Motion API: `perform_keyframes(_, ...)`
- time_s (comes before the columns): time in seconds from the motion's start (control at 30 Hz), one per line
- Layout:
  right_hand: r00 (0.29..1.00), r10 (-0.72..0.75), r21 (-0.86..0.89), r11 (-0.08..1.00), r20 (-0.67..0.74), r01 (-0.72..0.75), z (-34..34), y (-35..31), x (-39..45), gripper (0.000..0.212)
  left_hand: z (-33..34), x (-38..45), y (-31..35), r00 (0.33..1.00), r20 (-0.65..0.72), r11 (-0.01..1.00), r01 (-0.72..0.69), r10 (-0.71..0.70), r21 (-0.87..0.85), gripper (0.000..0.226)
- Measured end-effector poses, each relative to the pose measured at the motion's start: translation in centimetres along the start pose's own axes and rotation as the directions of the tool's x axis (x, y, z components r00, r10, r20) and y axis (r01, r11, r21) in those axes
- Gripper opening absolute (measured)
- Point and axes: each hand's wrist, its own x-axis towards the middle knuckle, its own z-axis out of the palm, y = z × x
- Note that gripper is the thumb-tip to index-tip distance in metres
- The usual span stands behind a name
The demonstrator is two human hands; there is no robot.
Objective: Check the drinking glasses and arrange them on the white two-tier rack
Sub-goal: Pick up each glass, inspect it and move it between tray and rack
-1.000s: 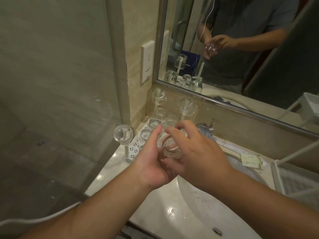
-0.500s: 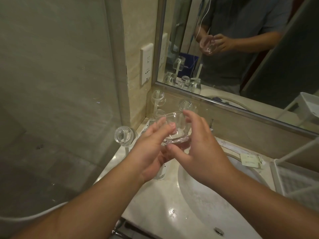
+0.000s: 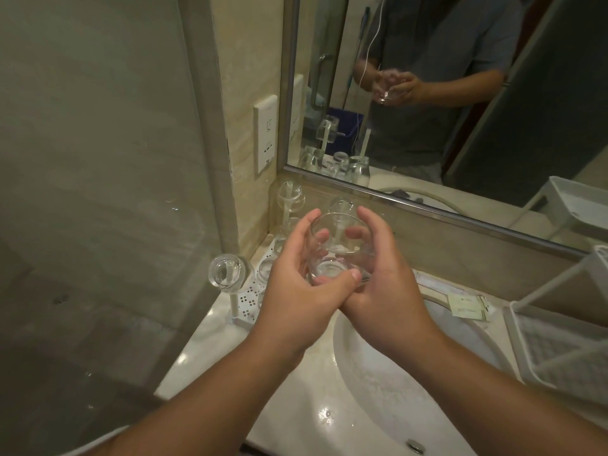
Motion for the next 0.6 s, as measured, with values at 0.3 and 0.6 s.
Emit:
perform_keyframes(0.3,0.986,0.055,0.015,0.998,-0.16,-0.054,-2.4,1.7,-0.5,0.095,3.8,1.2,-1.6,0.994,0.084,0.997,-0.072,0.071,0.008,0.079)
perform_keyframes(0.6,0.956,0.142,0.038,0.99,-0.255,-0.137,-8.2,5.5,-1.4,0.094,12.6,1.3,-3.4,0.994,0.056,0.992,-0.1,0.096,0.08,0.076)
